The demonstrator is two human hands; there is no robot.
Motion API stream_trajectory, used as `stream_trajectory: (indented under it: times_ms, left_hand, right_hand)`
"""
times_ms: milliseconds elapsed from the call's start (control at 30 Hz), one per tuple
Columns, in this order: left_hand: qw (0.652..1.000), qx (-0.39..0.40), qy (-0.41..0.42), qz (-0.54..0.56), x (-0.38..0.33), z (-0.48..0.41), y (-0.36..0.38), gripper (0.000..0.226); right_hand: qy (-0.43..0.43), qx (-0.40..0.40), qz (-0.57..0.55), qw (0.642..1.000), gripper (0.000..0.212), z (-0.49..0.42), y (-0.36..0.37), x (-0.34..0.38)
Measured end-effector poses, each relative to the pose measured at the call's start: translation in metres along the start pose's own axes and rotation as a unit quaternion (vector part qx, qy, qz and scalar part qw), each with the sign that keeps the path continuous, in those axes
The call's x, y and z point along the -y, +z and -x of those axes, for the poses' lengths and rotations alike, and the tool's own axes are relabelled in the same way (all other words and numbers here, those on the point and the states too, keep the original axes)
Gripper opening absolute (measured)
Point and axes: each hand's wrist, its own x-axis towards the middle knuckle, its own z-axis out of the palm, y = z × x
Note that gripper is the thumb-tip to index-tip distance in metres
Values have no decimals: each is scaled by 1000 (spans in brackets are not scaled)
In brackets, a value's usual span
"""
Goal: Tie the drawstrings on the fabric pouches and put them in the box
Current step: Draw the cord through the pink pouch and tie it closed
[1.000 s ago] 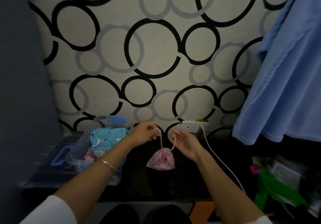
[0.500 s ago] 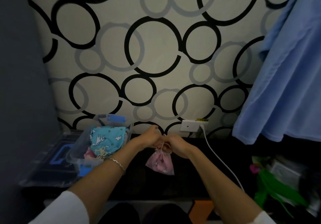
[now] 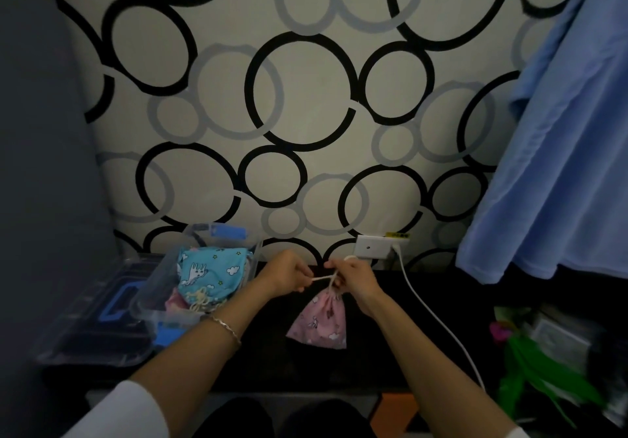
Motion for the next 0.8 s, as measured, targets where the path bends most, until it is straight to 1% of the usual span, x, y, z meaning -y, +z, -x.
stream_trajectory:
  times_ms: [100,133,200,233,300,367,433,467,567,600,633,667,700,800]
  left_hand:
    - [997,69,-3,-41,2,2,1,22]
    - [997,77,2,-30,1,1,6,21]
    - [995,77,-1,63,-5,1,16,25]
    - [991,74,-9,110,-8,2,20,27]
    - [987,50,-7,151,-7,0,28,27]
    - [989,21,3,143,-2,-4,32,21]
    - [992,0,4,126,-2,-5,30,16]
    - [993,-6,0,120,-3,-7,29,16]
    - [992,-25,-22,119,-4,-10,26,18]
    - [992,-26,-31,119,-4,-10,25,19]
    - [992,-24,-39,120,-3,-11,25,20]
    - [991,-18,-47,121,-3,-11,25,21]
    - [992,-11,-50,118,-3,-11,26,23]
    - [995,4,-42,96,-5,-8,28,30]
  right_hand:
    - [-1,34,1,999,28,4,-1,0]
    - [-3,42,6,999,28,5,0,0]
    - [-14,44,17,999,27,5,2,3]
    - [-20,46,17,999,27,4,2,3]
    - [-27,50,13,998,31,5,0,3]
    - [-31,46,15,998,36,6,-2,3]
    - [-28,50,20,998,35,7,-6,3]
    - [-29,60,26,997,31,7,-8,2]
    - [-23,74,25,997,5,10,-10,3]
    - [-20,57,32,998,18,10,-10,2]
    - [-24,38,43,998,28,12,-8,2]
    - [-41,25,72,996,33,13,-6,3]
    - [-64,26,108,992,35,14,-5,3]
    - [-129,70,249,957,30,13,-5,2]
